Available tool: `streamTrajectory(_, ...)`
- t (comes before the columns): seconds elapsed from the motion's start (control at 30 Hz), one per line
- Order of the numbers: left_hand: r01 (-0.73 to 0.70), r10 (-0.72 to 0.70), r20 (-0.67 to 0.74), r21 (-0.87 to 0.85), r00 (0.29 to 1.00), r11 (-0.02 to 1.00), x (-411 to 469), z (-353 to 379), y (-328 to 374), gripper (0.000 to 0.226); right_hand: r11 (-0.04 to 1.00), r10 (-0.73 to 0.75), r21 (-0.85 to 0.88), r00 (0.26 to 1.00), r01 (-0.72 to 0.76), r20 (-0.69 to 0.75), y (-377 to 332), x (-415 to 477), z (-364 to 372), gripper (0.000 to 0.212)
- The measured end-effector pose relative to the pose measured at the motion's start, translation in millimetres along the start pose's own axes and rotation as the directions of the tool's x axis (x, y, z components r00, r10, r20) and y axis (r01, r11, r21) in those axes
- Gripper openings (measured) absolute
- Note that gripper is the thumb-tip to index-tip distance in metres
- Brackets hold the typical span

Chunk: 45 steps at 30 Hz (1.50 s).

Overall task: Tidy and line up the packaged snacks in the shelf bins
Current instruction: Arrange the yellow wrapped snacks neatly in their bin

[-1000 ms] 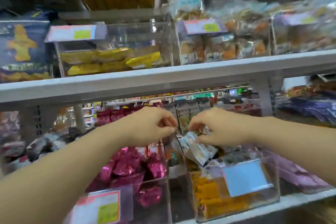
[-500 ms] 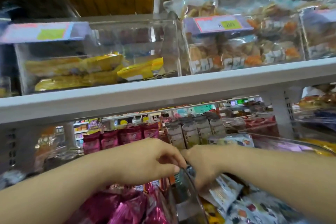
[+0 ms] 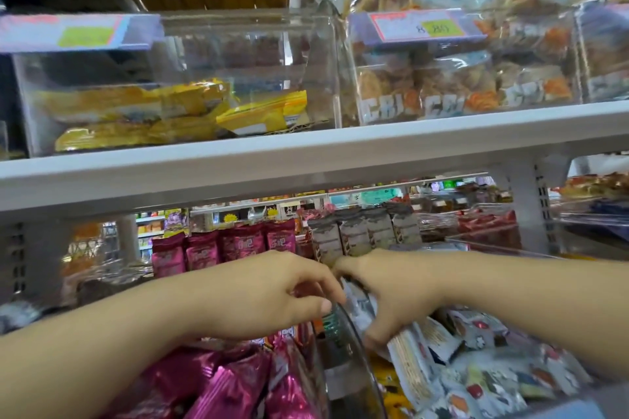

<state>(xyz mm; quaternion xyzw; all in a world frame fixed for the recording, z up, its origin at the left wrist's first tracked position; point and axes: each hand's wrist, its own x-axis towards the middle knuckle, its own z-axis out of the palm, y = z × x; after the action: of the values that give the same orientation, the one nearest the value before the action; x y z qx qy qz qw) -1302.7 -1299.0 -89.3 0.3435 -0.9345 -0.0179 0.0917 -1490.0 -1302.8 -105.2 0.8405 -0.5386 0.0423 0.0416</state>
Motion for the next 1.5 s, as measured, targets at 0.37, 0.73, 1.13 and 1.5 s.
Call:
streamTrajectory(0.37, 0.031, -0.031, 0.0, 0.025, 1.0, 0.999, -4, 1, 10, 0.019, 1.0, 0.011, 0.029, 0.986, -0.006, -0.165, 37, -108, -23, 0.05)
streamTrajectory(0.73, 0.026, -0.026, -0.011, 0.019, 1.0, 0.999, -7, 2, 9, 0.02, 0.975, 0.154, -0.178, 0.982, -0.134, 0.107, 35, -109, -39, 0.033)
streamTrajectory(1.13, 0.02, -0.02, -0.045, -0.008, 0.999, 1.0, -8, 4, 2, 0.022, 0.977, -0.037, -0.207, 0.999, 0.041, 0.022, -1, 12, 16, 0.031)
streamTrajectory(1.5, 0.011, -0.012, -0.064, -0.016, 0.998, 1.0, -7, 6, -1, 0.024, 0.983, 0.073, -0.168, 0.996, -0.079, -0.042, 4, 45, 42, 0.021)
